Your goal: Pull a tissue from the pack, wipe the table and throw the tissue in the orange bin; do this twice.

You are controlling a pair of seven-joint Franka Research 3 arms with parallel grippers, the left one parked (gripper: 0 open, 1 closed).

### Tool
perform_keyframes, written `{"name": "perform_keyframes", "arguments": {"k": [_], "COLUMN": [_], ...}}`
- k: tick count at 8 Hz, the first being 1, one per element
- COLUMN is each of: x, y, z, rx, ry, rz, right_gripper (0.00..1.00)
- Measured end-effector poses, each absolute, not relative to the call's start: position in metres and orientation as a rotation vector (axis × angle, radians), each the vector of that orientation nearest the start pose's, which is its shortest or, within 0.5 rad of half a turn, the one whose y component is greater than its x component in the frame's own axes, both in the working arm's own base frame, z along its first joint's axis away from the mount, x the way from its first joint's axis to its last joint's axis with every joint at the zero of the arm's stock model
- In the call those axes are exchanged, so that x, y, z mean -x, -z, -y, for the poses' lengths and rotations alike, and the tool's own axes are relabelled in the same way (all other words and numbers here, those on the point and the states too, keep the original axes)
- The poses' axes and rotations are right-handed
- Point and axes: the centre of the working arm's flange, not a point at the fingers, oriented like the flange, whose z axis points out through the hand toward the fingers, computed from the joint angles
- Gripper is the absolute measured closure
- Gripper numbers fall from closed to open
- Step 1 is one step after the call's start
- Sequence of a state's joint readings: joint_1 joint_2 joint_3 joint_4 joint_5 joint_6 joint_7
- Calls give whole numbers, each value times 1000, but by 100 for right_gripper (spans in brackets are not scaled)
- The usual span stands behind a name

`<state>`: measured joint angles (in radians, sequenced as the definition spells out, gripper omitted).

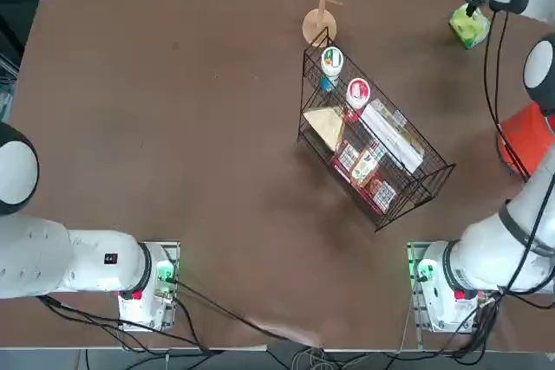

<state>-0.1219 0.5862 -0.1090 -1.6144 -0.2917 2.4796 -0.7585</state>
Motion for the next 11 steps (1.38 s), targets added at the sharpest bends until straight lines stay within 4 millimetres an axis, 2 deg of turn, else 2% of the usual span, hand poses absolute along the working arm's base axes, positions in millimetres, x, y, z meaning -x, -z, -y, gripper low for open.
{"name": "perform_keyframes", "arguments": {"k": [2,3,4,7,11], "x": [-700,-700,-699,-699,-701], "y": [-295,-287,-282,-273,-272], "z": [157,159,161,173,173], "rx": [3248,3246,3248,3259,3260], "ry": [196,176,153,160,169], "rz": [1299,1316,1347,1369,1380], "right_gripper": [9,17,18,26,32]}}
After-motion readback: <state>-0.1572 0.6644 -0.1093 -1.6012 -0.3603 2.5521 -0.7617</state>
